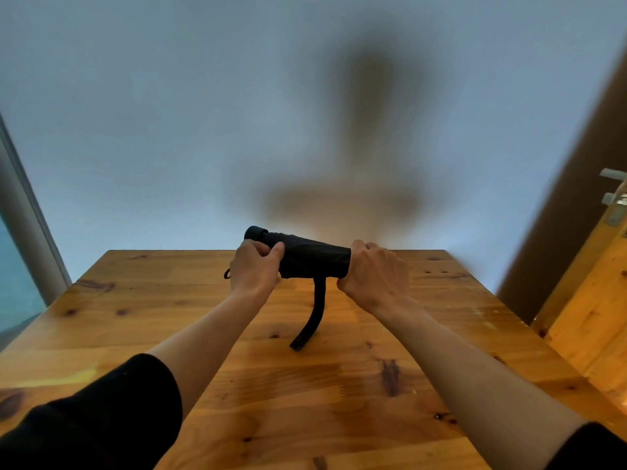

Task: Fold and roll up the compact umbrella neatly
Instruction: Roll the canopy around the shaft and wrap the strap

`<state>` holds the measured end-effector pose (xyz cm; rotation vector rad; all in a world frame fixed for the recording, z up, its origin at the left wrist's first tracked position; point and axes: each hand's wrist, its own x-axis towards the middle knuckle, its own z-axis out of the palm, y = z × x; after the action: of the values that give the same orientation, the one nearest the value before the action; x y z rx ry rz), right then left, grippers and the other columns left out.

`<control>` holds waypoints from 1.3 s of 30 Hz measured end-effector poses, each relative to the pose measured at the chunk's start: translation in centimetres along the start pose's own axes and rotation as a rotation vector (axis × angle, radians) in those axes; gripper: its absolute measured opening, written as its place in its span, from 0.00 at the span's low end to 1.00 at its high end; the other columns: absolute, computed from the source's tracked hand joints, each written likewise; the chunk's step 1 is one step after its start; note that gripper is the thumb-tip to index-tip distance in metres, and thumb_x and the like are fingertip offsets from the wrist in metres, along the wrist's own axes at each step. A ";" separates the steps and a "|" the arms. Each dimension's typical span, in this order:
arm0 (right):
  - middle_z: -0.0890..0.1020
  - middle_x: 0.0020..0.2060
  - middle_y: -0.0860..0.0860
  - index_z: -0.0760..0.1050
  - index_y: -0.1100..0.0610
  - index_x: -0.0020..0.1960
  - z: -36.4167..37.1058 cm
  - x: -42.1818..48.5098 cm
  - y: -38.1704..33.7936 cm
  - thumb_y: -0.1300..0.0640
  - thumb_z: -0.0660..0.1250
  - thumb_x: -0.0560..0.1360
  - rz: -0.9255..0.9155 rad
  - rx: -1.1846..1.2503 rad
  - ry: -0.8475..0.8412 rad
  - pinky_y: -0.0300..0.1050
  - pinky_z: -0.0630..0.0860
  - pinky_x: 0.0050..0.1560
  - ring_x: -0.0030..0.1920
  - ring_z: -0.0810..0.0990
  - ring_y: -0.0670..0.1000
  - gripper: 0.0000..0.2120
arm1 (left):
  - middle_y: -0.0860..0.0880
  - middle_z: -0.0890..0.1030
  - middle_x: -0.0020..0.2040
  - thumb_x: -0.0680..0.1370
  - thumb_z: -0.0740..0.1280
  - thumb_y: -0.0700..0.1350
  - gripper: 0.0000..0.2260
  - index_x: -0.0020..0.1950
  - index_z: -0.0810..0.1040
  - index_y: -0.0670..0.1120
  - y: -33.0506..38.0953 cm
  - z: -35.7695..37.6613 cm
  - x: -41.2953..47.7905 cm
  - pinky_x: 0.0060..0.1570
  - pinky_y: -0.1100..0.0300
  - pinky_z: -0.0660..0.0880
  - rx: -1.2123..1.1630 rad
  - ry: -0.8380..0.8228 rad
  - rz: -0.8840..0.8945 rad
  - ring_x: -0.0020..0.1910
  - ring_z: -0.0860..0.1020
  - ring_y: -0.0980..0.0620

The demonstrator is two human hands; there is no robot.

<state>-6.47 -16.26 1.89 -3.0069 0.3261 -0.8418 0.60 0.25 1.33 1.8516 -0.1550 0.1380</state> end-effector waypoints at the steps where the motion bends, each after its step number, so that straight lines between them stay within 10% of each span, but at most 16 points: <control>1: 0.77 0.41 0.49 0.74 0.56 0.52 0.0 0.0 0.0 0.50 0.70 0.75 0.012 0.010 -0.009 0.41 0.70 0.36 0.39 0.74 0.49 0.11 | 0.43 0.81 0.45 0.79 0.67 0.48 0.07 0.46 0.76 0.45 -0.1 0.1 0.1 0.50 0.43 0.81 -0.053 -0.010 -0.031 0.42 0.83 0.46; 7: 0.79 0.42 0.49 0.75 0.56 0.53 -0.3 0.5 -0.1 0.45 0.74 0.70 0.057 0.158 -0.162 0.48 0.80 0.44 0.42 0.79 0.51 0.18 | 0.42 0.81 0.56 0.71 0.69 0.60 0.30 0.63 0.72 0.41 -0.8 -0.6 1.2 0.59 0.41 0.75 -0.297 -0.081 -0.280 0.54 0.79 0.44; 31: 0.80 0.44 0.49 0.70 0.55 0.55 0.5 -0.8 0.4 0.39 0.74 0.69 0.066 0.279 -0.269 0.51 0.80 0.45 0.44 0.79 0.52 0.25 | 0.39 0.84 0.53 0.77 0.70 0.48 0.16 0.58 0.78 0.38 0.3 -1.4 1.5 0.51 0.49 0.80 -0.336 -0.471 -0.224 0.52 0.83 0.42; 39: 0.82 0.52 0.53 0.72 0.54 0.58 -1.4 0.6 1.3 0.36 0.76 0.64 0.118 0.793 -0.782 0.56 0.80 0.58 0.51 0.83 0.54 0.32 | 0.40 0.83 0.46 0.76 0.69 0.48 0.17 0.55 0.78 0.34 -0.6 -2.2 1.2 0.41 0.57 0.78 -0.370 -0.490 -0.114 0.46 0.83 0.44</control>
<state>-6.99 -17.58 3.31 -2.2734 0.1014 0.2233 1.82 2.48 1.53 1.4888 -0.3864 -0.4041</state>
